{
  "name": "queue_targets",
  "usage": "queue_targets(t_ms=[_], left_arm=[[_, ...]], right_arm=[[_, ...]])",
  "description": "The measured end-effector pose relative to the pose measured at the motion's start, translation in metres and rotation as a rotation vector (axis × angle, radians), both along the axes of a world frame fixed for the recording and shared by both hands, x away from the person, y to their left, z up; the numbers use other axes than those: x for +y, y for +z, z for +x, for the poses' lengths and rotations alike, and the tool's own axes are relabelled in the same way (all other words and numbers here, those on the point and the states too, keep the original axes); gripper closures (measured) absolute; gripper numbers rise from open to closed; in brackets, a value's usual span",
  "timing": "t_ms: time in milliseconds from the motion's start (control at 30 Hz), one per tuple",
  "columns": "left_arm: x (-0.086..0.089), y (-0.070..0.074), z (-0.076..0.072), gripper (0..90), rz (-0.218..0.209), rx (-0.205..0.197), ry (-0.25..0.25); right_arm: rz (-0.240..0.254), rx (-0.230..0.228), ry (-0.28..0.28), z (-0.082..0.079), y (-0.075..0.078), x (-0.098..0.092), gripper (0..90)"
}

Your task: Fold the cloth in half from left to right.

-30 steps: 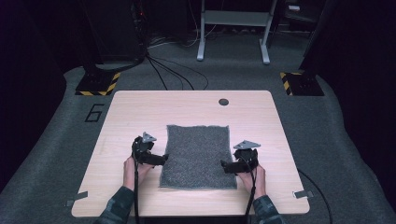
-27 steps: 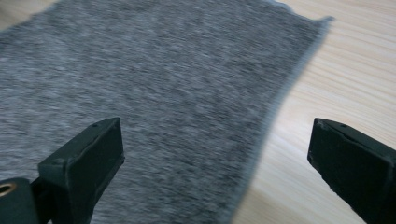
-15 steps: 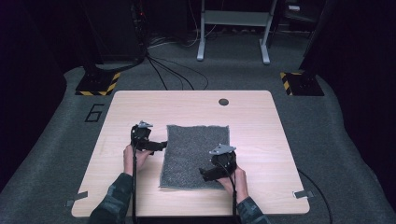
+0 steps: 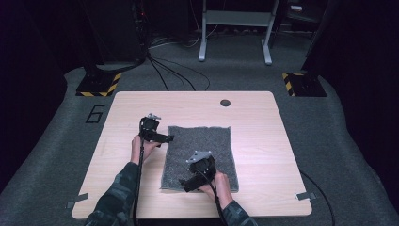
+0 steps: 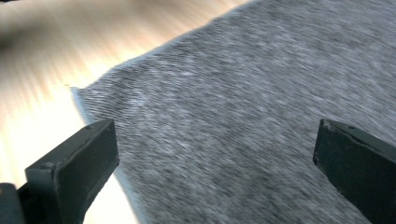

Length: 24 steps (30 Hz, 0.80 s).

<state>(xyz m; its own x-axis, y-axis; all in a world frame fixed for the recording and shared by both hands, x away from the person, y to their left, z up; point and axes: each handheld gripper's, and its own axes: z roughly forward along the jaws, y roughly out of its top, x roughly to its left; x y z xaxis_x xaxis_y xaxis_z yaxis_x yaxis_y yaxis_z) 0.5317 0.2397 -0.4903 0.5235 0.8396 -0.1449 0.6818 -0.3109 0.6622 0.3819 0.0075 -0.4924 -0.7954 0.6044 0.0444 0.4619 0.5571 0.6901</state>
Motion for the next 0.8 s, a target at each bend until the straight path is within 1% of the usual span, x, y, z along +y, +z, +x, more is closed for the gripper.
queue_targets(t_ms=[33, 67, 100, 133, 167, 200, 233, 267, 300, 333, 367, 400, 433, 467, 500, 533, 567, 600, 633, 667, 700, 733, 767, 800], left_arm=[[-0.001, 0.000, 0.002, 4.1, -0.004, 0.001, 0.006], [-0.001, 0.000, 0.004, 5.5, -0.009, -0.011, 0.011], [0.000, 0.000, 0.006, 7.6, 0.001, -0.014, 0.003], [-0.002, -0.002, 0.009, 8.5, -0.004, -0.009, 0.002], [-0.002, -0.003, 0.011, 10.0, 0.001, -0.003, 0.001], [-0.003, -0.004, 0.013, 10.9, 0.007, -0.006, -0.001], [-0.005, -0.005, 0.014, 11.2, 0.006, -0.003, 0.000], [-0.005, -0.006, 0.016, 13.3, 0.004, -0.010, -0.002], [-0.006, -0.006, 0.018, 13.8, 0.008, -0.010, -0.003], [-0.006, -0.007, 0.020, 14.3, 0.006, -0.007, -0.003], [-0.006, -0.007, 0.022, 15.0, 0.005, -0.015, 0.005], [-0.007, -0.008, 0.023, 16.9, 0.017, -0.020, -0.001], [-0.007, -0.009, 0.025, 18.6, 0.027, -0.024, -0.004], [-0.008, -0.011, 0.027, 20.3, 0.031, -0.020, -0.009], [-0.008, -0.012, 0.028, 22.6, 0.037, -0.019, -0.008], [-0.008, -0.012, 0.029, 24.7, 0.041, -0.030, -0.004], [-0.008, -0.013, 0.030, 26.0, 0.038, -0.035, 0.001], [-0.007, -0.013, 0.030, 28.2, 0.040, -0.037, -0.003], [-0.008, -0.013, 0.031, 30.1, 0.049, -0.036, -0.003], [-0.007, -0.013, 0.032, 31.3, 0.056, -0.043, -0.012], [-0.008, -0.014, 0.033, 32.9, 0.055, -0.049, -0.009], [-0.009, -0.013, 0.034, 33.3, 0.061, -0.050, -0.008], [-0.009, -0.013, 0.035, 33.9, 0.057, -0.051, -0.013], [-0.009, -0.013, 0.036, 35.1, 0.058, -0.050, -0.012]], right_arm=[[0.010, 0.000, 0.008, -0.001, 0.000, 0.002, 0.0], [0.011, 0.000, 0.018, -0.003, 0.000, 0.007, 0.0], [0.012, -0.014, 0.033, -0.004, 0.000, 0.011, 0.0], [0.014, -0.013, 0.037, -0.005, 0.000, 0.015, 0.3], [0.015, -0.010, 0.058, -0.006, 0.000, 0.019, 0.6], [0.012, -0.005, 0.064, -0.007, 0.001, 0.022, 1.6], [0.013, -0.011, 0.071, -0.009, 0.001, 0.026, 2.9], [0.018, -0.009, 0.087, -0.010, 0.001, 0.029, 4.5], [0.020, -0.018, 0.100, -0.012, 0.000, 0.032, 7.0], [0.023, -0.018, 0.107, -0.014, 0.000, 0.035, 10.0], [0.032, -0.019, 0.119, -0.015, -0.001, 0.038, 14.6], [0.032, -0.018, 0.123, -0.016, -0.002, 0.042, 17.1], [0.027, -0.006, 0.138, -0.017, -0.002, 0.046, 19.2], [0.029, -0.007, 0.150, -0.018, -0.002, 0.050, 21.7], [0.020, -0.004, 0.165, -0.019, -0.003, 0.055, 24.8], [0.013, -0.012, 0.163, -0.019, -0.004, 0.059, 26.8], [0.007, 0.000, 0.182, -0.020, -0.005, 0.063, 29.3], [0.014, 0.001, 0.182, -0.021, -0.008, 0.068, 34.1], [-0.006, 0.009, 0.188, -0.022, -0.009, 0.072, 36.2], [-0.010, 0.009, 0.187, -0.022, -0.012, 0.076, 39.4], [-0.024, 0.008, 0.204, -0.022, -0.014, 0.079, 42.3], [-0.036, 0.015, 0.212, -0.022, -0.016, 0.081, 44.2], [-0.041, 0.010, 0.210, -0.023, -0.018, 0.083, 44.7], [-0.052, 0.021, 0.210, -0.023, -0.018, 0.084, 46.3]])
